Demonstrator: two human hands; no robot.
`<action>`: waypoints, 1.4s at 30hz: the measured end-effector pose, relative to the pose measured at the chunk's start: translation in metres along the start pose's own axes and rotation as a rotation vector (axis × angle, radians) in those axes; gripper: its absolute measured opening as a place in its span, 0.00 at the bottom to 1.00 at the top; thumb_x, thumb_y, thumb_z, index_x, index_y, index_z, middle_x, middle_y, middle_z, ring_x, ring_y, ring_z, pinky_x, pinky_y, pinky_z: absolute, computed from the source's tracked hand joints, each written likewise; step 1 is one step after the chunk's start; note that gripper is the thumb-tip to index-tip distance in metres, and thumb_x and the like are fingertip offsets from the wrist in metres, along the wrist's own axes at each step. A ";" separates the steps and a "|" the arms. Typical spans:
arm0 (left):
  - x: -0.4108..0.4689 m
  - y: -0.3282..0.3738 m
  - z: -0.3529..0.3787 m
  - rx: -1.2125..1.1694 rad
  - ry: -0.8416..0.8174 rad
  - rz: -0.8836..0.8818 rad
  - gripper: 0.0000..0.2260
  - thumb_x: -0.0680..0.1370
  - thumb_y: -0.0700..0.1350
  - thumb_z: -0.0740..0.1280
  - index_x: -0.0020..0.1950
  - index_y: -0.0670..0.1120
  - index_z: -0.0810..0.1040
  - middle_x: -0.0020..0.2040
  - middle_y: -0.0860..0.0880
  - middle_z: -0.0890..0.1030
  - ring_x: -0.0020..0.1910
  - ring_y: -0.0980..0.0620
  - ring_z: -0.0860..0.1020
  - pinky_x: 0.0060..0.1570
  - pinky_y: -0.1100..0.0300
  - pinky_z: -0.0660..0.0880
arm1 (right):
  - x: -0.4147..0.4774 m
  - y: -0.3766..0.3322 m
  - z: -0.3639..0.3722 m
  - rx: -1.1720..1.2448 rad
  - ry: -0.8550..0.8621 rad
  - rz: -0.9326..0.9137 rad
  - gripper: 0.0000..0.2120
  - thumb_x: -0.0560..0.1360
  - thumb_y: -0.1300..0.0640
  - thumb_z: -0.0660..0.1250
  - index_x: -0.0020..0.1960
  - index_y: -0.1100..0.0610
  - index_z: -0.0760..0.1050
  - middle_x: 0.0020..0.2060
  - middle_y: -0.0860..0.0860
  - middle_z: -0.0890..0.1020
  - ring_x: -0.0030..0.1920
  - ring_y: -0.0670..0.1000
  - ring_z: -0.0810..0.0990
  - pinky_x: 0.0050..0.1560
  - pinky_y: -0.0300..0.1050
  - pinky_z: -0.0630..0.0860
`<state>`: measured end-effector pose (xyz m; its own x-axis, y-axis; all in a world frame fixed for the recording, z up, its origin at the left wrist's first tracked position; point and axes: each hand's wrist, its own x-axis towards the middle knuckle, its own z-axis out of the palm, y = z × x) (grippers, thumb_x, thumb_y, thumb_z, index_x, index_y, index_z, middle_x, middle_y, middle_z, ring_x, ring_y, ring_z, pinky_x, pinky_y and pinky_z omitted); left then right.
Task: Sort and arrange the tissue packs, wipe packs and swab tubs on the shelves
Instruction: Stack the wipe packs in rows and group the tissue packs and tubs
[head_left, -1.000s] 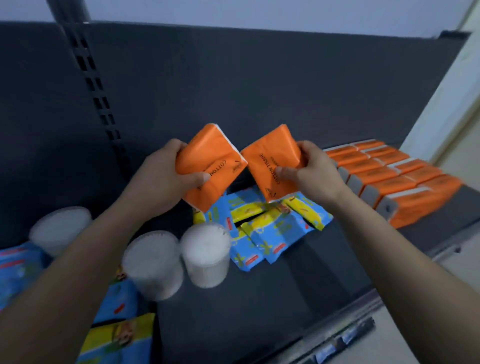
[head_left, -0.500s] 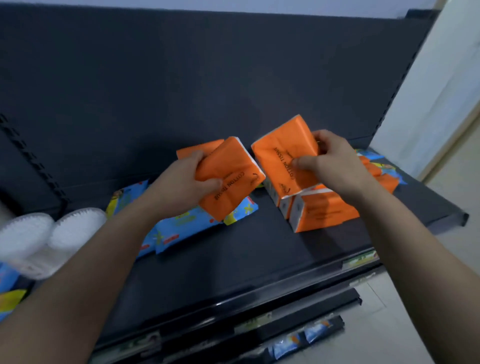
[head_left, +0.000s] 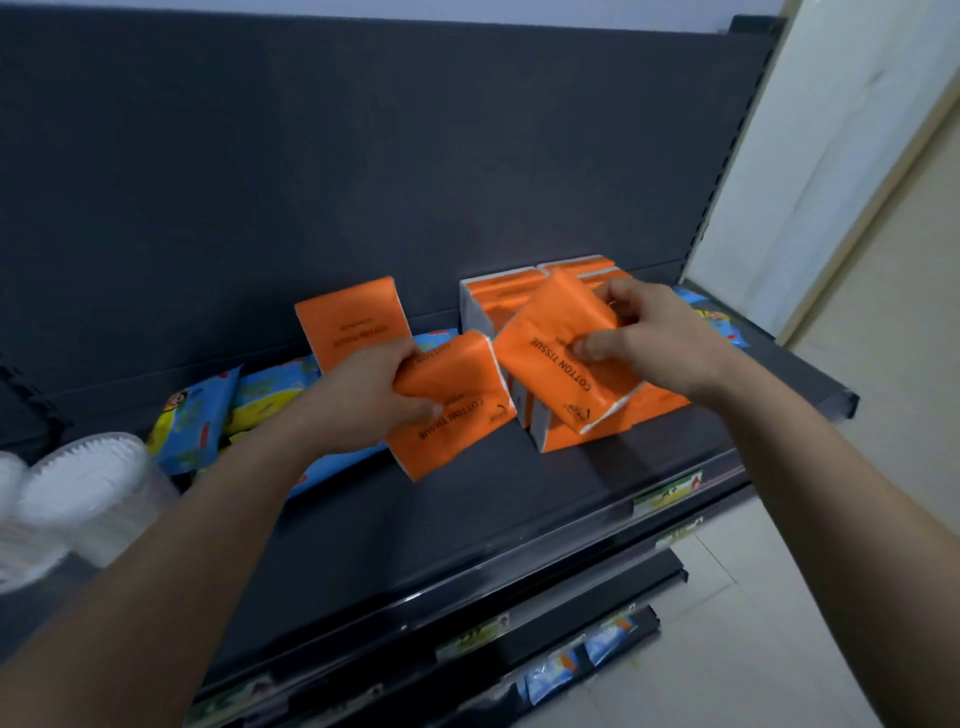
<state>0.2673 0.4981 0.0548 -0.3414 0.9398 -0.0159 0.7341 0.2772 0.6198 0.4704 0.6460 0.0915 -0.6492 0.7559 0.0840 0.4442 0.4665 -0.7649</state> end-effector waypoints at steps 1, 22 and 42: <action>0.001 -0.002 0.001 0.021 -0.019 0.002 0.15 0.70 0.46 0.74 0.53 0.47 0.74 0.46 0.50 0.78 0.42 0.54 0.76 0.39 0.61 0.71 | -0.002 0.000 0.000 -0.021 -0.014 0.006 0.11 0.68 0.62 0.73 0.48 0.58 0.75 0.37 0.50 0.79 0.34 0.47 0.76 0.32 0.35 0.71; -0.053 -0.024 0.000 0.252 0.001 -0.367 0.18 0.71 0.46 0.72 0.60 0.48 0.75 0.57 0.49 0.73 0.56 0.50 0.72 0.54 0.59 0.68 | 0.033 -0.018 0.050 -0.418 -0.395 -0.326 0.21 0.69 0.52 0.72 0.59 0.53 0.70 0.48 0.48 0.74 0.48 0.49 0.72 0.45 0.41 0.67; -0.059 -0.070 -0.018 0.196 -0.193 -0.360 0.14 0.73 0.51 0.70 0.57 0.53 0.74 0.52 0.55 0.76 0.52 0.54 0.74 0.49 0.61 0.70 | 0.052 -0.025 0.107 -0.784 -0.743 -0.153 0.10 0.73 0.51 0.69 0.52 0.54 0.75 0.50 0.49 0.79 0.51 0.52 0.77 0.48 0.45 0.74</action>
<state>0.2249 0.4199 0.0265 -0.4934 0.7915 -0.3608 0.6922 0.6084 0.3882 0.3591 0.6247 0.0465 -0.8249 0.3213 -0.4650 0.4256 0.8945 -0.1369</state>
